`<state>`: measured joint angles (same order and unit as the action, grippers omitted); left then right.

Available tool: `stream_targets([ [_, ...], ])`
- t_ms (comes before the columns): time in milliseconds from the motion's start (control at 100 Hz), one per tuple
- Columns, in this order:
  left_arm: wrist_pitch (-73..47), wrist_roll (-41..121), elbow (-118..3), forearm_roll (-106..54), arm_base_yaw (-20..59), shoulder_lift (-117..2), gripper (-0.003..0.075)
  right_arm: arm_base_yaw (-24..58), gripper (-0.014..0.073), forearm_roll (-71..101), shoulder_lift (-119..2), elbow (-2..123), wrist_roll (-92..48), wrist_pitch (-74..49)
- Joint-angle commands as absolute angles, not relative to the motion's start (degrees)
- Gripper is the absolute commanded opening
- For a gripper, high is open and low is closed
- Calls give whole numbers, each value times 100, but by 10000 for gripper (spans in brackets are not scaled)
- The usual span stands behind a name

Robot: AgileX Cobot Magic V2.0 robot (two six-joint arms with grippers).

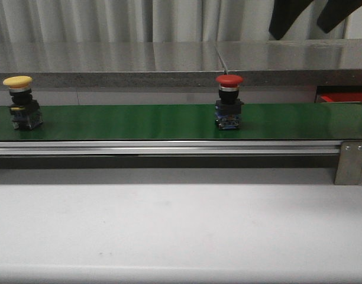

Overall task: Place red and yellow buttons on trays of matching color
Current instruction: 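Lower the right gripper onto the red button on the belt, grasp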

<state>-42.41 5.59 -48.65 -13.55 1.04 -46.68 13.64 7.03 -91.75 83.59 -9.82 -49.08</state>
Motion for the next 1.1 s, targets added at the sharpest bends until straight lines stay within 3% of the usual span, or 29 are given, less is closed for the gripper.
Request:
stream_targets([
  [0, -3907, 551, -5004, -1423, 167, -4625, -20, 1472, 618, 736, -9294, 8867, -1091, -4924],
  [510, -3907, 551, -5004, -1423, 167, -4625, -20, 1660, 599, 1075, -10503, 9826, -1332, -5651],
  [650, -3907, 551, -5004, -1423, 167, -4625, -20, 1660, 482, 1075, -10603, 9826, -1345, -5612],
  [880, -3907, 551, -5004, -1423, 167, -4625, -20, 1655, 155, 1075, -10617, 9826, -1345, -5590],
  [1090, -3907, 551, -5004, -1423, 167, -4625, -20, 1606, 134, 1061, -10401, 9826, -1335, -5460],
])
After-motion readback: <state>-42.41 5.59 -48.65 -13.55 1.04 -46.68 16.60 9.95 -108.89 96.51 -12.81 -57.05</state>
